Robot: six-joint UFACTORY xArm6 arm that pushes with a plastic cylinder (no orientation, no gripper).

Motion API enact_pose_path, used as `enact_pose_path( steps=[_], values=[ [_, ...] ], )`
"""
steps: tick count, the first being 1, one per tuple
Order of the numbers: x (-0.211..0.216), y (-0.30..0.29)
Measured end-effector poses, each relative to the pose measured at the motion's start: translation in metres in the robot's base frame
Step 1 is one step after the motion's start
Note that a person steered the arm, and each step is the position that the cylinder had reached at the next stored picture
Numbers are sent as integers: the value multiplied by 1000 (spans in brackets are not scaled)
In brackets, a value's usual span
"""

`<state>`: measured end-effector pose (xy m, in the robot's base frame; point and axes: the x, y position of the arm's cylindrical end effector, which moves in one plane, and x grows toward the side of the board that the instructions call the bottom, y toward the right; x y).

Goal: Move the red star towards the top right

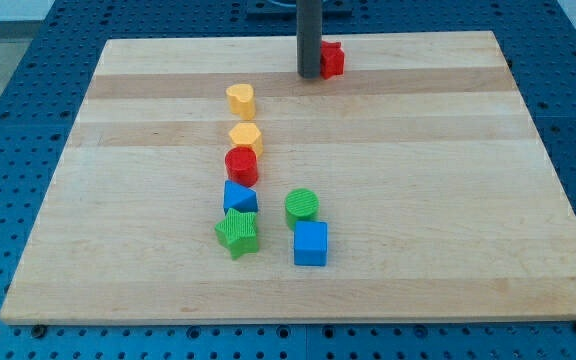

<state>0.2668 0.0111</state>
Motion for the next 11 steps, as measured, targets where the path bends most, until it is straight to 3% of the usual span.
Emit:
enact_pose_path(
  steps=[5, 6, 9, 11],
  values=[
    [-48, -15],
    [-57, 20],
    [46, 5],
    [-27, 20]
  ],
)
